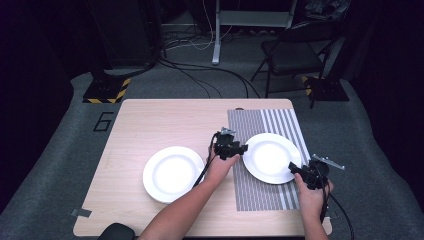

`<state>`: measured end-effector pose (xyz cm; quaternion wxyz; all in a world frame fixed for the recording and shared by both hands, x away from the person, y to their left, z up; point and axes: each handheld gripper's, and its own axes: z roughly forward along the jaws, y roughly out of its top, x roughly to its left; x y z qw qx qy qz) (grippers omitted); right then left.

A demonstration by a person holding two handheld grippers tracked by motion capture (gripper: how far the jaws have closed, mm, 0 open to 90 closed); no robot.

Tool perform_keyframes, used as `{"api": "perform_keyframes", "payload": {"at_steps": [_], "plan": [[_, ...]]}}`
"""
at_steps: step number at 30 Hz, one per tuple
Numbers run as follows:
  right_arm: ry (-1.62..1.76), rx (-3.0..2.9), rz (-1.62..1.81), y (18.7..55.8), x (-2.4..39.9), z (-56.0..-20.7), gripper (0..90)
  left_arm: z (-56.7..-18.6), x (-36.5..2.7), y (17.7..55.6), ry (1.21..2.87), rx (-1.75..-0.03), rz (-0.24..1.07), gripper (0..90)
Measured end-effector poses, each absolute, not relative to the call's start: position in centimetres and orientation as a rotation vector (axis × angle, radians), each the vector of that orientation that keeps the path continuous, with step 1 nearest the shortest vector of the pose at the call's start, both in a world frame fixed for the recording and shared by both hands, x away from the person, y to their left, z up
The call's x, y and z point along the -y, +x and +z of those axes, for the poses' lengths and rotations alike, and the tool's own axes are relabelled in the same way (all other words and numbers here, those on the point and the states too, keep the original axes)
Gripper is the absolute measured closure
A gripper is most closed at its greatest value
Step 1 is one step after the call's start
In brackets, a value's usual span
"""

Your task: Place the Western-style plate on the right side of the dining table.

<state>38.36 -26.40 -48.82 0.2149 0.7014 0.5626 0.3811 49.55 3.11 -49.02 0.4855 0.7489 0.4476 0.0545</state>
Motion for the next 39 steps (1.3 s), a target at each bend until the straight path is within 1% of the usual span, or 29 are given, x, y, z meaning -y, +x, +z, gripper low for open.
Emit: {"api": "perform_keyframes", "payload": {"at_steps": [8,18,23,27,39], "plan": [[1.891,-1.584,1.12,37.1,25.6,-47.7,39.9,-48.1,-4.1,49.0,1.827,-1.071,0.15,54.3],[1.895,-1.589,1.161,36.6,25.6,-47.4,39.8,-47.2,-5.0,48.6,1.833,-1.059,0.142,53.7],[1.869,-1.594,1.191,36.3,25.4,-46.7,39.8,-46.9,-5.4,48.4,1.83,-1.051,0.142,53.7],[1.858,-1.605,1.199,36.3,25.3,-46.5,39.8,-46.5,-5.8,48.1,1.833,-1.031,0.161,53.6],[1.812,-1.65,1.237,36.0,24.0,-45.4,39.8,-45.1,-8.0,47.4,1.847,-1.026,0.172,53.1]]}}
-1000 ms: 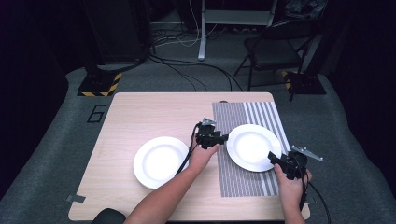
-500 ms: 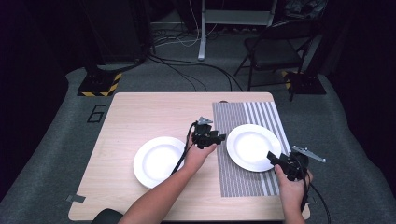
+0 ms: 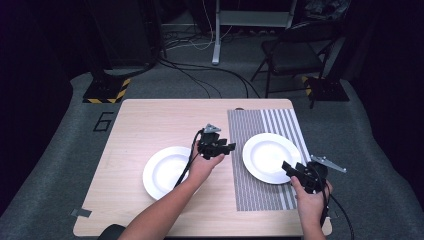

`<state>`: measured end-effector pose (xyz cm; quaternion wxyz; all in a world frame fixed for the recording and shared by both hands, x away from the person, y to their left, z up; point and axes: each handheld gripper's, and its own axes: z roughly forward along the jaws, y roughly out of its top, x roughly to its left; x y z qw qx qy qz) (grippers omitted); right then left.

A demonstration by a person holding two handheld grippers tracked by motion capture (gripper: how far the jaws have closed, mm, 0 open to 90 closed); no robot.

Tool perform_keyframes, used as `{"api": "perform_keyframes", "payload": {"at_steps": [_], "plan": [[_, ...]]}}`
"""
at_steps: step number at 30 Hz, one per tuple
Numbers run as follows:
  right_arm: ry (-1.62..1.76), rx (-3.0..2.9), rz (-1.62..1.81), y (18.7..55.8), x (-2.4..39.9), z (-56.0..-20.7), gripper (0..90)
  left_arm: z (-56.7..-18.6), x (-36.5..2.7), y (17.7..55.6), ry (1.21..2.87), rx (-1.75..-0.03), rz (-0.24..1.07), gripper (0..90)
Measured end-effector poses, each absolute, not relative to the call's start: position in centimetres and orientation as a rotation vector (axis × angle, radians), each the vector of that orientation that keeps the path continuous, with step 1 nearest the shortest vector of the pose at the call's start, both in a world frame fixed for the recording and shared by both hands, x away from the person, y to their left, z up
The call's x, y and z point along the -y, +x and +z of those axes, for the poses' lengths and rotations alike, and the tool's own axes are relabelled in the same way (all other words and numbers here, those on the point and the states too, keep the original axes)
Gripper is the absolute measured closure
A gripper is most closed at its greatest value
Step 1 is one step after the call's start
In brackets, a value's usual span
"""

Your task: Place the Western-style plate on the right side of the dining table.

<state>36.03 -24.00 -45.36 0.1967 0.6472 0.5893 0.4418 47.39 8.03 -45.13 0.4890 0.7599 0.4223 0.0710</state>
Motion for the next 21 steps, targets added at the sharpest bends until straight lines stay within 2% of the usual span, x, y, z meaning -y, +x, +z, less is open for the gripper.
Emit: {"api": "perform_keyframes", "payload": {"at_steps": [10,21], "plan": [[1.729,-1.75,1.249,35.7,21.6,-44.0,39.6,-43.0,-11.8,46.3,1.865,-1.002,0.224,52.6],[1.634,-1.867,1.275,34.9,19.0,-43.5,39.5,-42.3,-18.2,44.2,1.835,-1.035,0.3,52.0]]}}
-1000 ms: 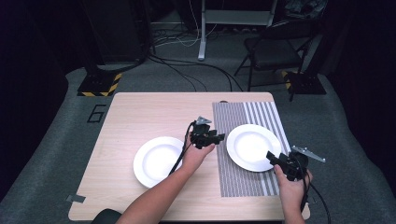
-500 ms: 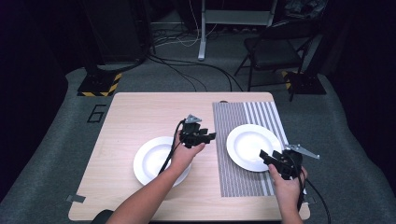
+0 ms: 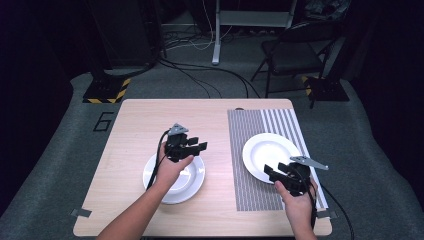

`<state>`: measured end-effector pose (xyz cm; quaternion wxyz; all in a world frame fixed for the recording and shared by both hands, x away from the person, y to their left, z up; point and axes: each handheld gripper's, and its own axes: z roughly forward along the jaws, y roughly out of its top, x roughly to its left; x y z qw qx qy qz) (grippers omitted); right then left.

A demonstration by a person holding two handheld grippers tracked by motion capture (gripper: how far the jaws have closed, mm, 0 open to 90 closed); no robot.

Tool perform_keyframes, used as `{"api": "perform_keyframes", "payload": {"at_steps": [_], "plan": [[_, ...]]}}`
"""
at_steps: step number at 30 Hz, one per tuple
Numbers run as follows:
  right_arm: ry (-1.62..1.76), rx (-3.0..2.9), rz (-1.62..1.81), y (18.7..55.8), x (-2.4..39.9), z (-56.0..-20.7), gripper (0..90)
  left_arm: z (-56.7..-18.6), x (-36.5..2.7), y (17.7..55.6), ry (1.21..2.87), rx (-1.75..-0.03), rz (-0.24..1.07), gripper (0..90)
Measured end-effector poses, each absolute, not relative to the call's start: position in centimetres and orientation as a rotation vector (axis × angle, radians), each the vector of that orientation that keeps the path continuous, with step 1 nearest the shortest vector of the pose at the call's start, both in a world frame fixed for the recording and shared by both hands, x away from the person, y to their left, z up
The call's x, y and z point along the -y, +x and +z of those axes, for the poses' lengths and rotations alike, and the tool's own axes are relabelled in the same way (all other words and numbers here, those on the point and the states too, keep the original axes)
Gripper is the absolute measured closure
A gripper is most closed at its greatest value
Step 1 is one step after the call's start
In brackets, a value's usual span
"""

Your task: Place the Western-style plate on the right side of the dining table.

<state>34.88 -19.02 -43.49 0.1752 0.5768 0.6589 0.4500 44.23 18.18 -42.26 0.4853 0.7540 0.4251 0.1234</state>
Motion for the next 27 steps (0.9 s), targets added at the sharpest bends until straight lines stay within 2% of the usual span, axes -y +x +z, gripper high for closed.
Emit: {"api": "perform_keyframes", "payload": {"at_steps": [13,27], "plan": [[1.534,-1.993,1.296,34.4,16.3,-43.5,37.6,-42.2,-26.6,41.0,1.747,-1.168,0.408,49.3],[1.395,-2.115,1.323,34.4,14.2,-45.1,36.6,-44.3,-30.6,38.8,1.733,-1.239,0.472,45.9]]}}
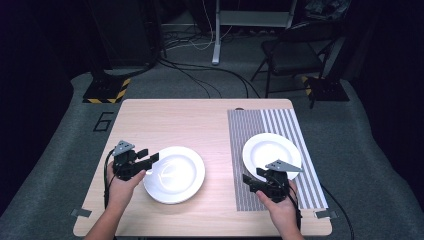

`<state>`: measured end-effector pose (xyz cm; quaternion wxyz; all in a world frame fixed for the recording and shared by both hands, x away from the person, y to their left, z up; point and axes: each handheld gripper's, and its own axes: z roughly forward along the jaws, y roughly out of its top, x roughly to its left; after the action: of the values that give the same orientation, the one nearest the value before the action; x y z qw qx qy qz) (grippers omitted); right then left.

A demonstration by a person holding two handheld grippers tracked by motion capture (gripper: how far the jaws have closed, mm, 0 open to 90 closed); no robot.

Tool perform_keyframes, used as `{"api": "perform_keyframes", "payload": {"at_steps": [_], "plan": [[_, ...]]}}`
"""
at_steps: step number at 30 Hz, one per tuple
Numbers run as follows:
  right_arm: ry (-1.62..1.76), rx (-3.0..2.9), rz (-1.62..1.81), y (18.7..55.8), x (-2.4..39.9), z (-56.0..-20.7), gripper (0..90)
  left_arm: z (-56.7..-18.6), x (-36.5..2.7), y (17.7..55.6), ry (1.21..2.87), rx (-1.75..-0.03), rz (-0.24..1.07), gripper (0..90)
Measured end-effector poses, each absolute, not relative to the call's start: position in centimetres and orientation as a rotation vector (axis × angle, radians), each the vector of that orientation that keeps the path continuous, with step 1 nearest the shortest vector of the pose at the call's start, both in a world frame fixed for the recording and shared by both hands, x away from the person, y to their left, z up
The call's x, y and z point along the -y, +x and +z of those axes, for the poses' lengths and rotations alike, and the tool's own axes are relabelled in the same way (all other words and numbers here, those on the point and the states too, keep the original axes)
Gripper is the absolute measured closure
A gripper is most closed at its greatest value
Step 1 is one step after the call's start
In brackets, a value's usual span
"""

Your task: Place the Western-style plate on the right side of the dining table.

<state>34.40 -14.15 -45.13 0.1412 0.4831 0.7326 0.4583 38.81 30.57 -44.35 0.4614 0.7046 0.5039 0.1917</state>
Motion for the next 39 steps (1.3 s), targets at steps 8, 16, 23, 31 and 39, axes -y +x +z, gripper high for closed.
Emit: {"api": "perform_keyframes", "payload": {"at_steps": [8,16,23,31,39], "plan": [[1.304,-2.21,1.317,35.1,12.8,-47.2,37.4,-46.9,-32.7,38.4,1.742,-1.283,0.499,43.6],[1.238,-2.258,1.299,35.3,11.7,-48.8,37.8,-48.9,-34.8,38.3,1.725,-1.31,0.538,40.9],[1.173,-2.285,1.261,35.1,10.9,-49.3,37.7,-49.4,-35.5,38.2,1.737,-1.333,0.554,40.4],[1.098,-2.349,1.244,34.7,9.5,-50.3,38.5,-50.2,-36.6,38.8,1.741,-1.379,0.601,39.9],[1.001,-2.411,1.218,34.7,8.6,-50.9,37.0,-50.7,-37.2,39.1,1.725,-1.411,0.597,38.0]]}}
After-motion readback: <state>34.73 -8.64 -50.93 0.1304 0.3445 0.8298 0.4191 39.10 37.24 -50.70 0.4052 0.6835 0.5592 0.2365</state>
